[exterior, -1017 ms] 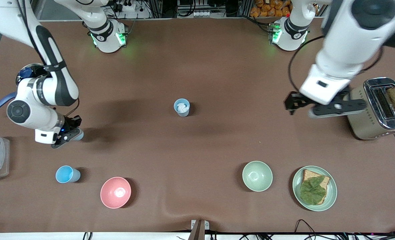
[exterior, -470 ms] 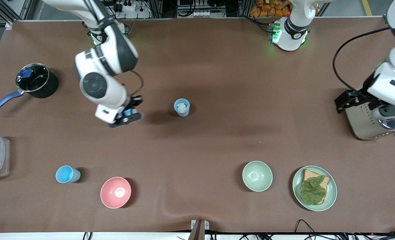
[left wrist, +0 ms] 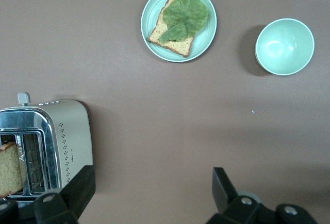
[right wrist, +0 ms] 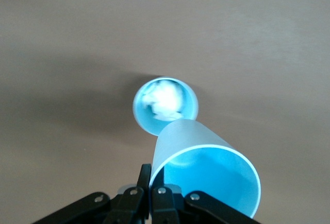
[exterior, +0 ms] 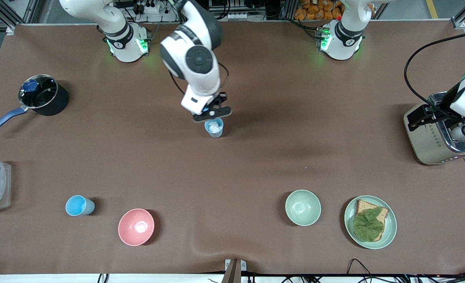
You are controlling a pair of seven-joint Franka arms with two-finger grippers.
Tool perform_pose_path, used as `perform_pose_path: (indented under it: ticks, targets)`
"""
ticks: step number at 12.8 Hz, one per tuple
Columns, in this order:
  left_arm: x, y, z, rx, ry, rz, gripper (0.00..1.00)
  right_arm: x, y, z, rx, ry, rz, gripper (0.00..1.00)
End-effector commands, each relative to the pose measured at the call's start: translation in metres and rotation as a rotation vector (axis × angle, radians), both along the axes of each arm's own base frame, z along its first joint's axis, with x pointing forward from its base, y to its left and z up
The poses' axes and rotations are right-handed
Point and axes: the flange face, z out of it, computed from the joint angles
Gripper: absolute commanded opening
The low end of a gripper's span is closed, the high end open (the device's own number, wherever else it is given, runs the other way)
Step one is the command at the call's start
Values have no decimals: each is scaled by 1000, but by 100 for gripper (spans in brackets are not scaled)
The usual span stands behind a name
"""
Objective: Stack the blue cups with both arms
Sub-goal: 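Lower the held blue cup into the placed cup with the right gripper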
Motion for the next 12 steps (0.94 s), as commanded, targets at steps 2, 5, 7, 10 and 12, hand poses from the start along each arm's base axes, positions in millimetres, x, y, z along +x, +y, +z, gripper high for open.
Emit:
perform_pose_path:
  ticks: [2, 5, 7, 10, 12]
  targets:
    - [-7, -4, 4, -14, -1, -24, 100, 14, 27, -15, -40, -57, -9, 0]
    - [-9, -4, 5, -15, 2, -27, 100, 21, 36, -21, -37, -61, -22, 0]
    - [-11, -1, 5, -14, 13, -23, 100, 14, 42, -29, -47, -56, -41, 0]
    - [-14, -1, 8, -13, 11, -21, 100, 14, 41, -32, -54, -50, -51, 0]
    - [-13, -1, 8, -13, 10, -20, 100, 13, 40, -35, -64, -43, -54, 0]
